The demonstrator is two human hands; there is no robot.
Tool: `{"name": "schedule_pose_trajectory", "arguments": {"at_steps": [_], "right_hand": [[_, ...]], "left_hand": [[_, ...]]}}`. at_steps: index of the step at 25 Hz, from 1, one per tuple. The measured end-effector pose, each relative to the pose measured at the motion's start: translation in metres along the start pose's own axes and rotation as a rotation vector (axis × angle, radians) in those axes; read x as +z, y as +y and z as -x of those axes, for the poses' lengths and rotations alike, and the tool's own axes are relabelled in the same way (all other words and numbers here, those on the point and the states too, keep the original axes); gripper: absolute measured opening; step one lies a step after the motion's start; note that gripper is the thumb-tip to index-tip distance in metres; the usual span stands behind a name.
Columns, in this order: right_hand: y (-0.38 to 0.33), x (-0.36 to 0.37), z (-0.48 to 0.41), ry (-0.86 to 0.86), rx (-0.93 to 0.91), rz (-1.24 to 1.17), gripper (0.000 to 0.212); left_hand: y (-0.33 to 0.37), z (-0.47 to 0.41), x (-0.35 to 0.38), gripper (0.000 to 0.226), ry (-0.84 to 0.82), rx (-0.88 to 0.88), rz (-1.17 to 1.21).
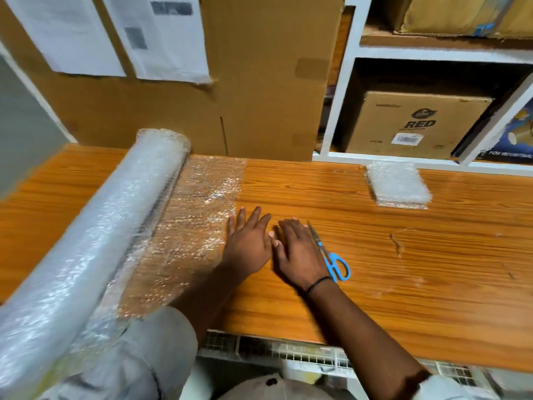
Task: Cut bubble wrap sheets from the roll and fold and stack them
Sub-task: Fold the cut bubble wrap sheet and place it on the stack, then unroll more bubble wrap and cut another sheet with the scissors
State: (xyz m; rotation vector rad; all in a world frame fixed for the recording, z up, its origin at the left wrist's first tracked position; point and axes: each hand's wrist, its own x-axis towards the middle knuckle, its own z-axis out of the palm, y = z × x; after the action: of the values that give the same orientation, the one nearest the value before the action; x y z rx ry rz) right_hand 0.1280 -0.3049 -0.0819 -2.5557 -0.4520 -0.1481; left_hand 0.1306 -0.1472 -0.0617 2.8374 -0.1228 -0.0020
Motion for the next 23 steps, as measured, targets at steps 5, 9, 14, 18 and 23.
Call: {"name": "schedule_pose_trajectory", "arguments": {"at_steps": [5,9,14,18,23], "right_hand": [[-0.1,0.039,0.02,0.001,0.104,0.038,0.047],[-0.153,0.057,0.016,-0.083,0.332,0.065,0.048],[-0.183,0.068,-0.015,-0.177,0.605,-0.098,0.057],[-0.184,0.068,-0.031,-0.126,0.701,-0.206,0.046],[-0.174,0.07,-0.024,-0.014,0.58,-0.16,0.042]], "left_hand": [[-0.08,0.052,-0.026,0.064,0.039,-0.035,0.023],[-0.13,0.077,-0.033,0.055,0.017,-0.092,0.017],[-0.172,0.099,-0.031,0.063,-0.039,-0.127,-0.011],[-0.186,0.104,-0.03,0.065,-0.031,-0.083,-0.03],[-0.195,0.102,-0.032,0.072,-0.032,-0.026,-0.084]]}}
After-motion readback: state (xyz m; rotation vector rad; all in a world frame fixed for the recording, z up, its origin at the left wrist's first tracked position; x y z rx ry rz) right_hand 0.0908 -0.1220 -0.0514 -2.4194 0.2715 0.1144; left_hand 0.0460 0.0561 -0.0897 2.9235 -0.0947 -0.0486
